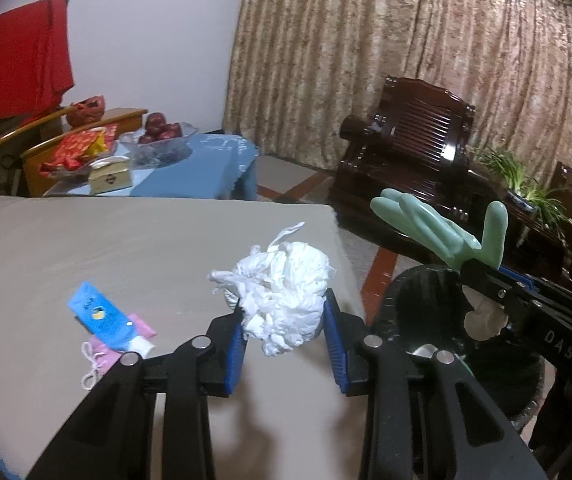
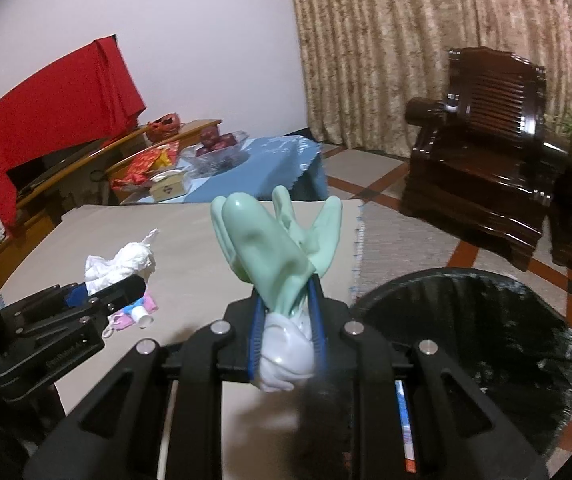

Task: Collect trash
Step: 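Carry the tissue ball and glove over the bin and release both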

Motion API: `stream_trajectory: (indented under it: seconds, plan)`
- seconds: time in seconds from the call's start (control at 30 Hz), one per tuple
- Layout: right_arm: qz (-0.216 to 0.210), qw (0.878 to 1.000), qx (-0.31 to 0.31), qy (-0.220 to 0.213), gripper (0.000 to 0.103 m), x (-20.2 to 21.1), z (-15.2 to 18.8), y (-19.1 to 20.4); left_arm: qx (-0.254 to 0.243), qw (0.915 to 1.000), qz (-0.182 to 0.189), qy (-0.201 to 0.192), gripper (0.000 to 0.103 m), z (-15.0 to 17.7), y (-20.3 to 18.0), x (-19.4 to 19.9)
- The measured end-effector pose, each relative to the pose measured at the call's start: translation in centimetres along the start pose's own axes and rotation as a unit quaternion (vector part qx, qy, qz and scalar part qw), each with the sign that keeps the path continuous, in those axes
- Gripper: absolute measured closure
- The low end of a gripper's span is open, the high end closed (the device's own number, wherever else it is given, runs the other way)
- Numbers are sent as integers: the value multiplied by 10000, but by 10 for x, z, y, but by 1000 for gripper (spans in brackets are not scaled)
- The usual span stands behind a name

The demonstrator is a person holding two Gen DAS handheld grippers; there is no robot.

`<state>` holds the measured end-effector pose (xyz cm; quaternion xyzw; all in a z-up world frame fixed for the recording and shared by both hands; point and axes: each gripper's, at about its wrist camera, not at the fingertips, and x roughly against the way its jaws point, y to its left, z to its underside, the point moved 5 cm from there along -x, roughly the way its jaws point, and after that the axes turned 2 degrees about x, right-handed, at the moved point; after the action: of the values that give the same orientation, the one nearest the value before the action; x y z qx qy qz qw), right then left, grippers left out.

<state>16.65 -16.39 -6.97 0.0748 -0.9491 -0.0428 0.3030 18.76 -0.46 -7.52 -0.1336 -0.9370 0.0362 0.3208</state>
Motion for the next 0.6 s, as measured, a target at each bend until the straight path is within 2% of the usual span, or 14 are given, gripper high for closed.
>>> stream_trajectory:
  seconds: [0.3,0.6]
  plan:
    - [465,9986,-238,-18,83,28,14,-57,-296,9988,387,75,68,3,-53,-6]
    - [995,9937,-520,-61,83,58,31,-119,-672,9939,848,195,68,9,-117,-20]
